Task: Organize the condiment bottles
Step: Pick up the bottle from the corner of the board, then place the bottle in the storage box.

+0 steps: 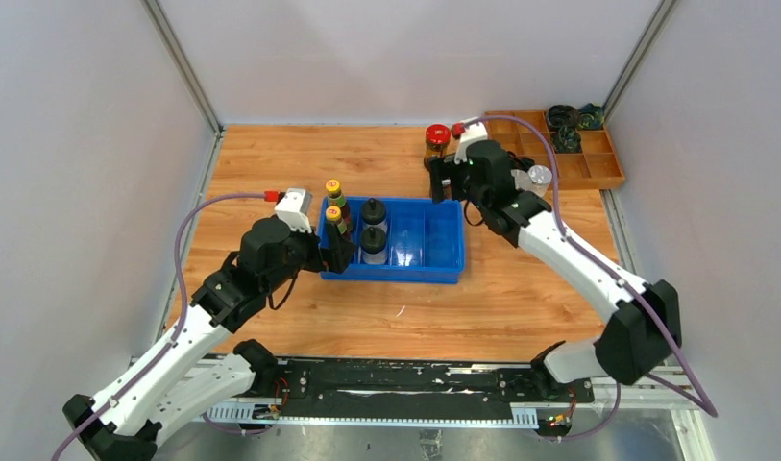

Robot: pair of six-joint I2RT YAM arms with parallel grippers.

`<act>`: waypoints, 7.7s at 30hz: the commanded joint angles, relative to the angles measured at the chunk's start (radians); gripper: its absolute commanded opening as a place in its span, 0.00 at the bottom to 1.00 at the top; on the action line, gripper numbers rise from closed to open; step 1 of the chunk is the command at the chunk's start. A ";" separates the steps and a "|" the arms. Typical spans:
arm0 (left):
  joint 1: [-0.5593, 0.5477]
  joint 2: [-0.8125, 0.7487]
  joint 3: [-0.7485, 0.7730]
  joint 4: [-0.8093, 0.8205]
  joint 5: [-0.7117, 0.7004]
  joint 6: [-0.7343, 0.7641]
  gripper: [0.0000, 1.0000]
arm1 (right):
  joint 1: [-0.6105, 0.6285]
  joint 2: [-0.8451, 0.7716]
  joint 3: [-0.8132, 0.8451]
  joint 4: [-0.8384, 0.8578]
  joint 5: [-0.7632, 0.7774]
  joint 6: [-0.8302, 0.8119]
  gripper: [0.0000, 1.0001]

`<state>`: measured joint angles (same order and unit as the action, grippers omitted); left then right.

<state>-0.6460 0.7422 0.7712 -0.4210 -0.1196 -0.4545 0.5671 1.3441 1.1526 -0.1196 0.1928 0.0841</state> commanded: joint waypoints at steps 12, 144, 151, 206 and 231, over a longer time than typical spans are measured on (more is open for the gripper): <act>-0.011 -0.063 -0.013 -0.099 0.045 -0.024 1.00 | -0.123 0.458 0.483 0.023 -0.087 -0.116 1.00; -0.011 -0.161 0.019 -0.265 0.018 -0.060 1.00 | 0.154 -0.060 0.095 -0.220 -0.291 -0.108 0.59; -0.011 -0.174 0.006 -0.265 0.023 -0.074 1.00 | 0.206 -0.016 0.088 -0.164 -0.270 -0.094 0.59; -0.011 -0.180 -0.001 -0.275 0.012 -0.086 1.00 | 0.240 0.171 0.048 -0.004 -0.210 -0.090 0.58; -0.011 -0.166 0.017 -0.286 0.014 -0.072 1.00 | 0.226 0.169 -0.155 0.289 -0.135 -0.090 0.57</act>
<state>-0.6487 0.5713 0.7628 -0.6922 -0.1009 -0.5343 0.7944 1.5455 1.0035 0.0322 0.0292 -0.0170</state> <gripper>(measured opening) 0.999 0.720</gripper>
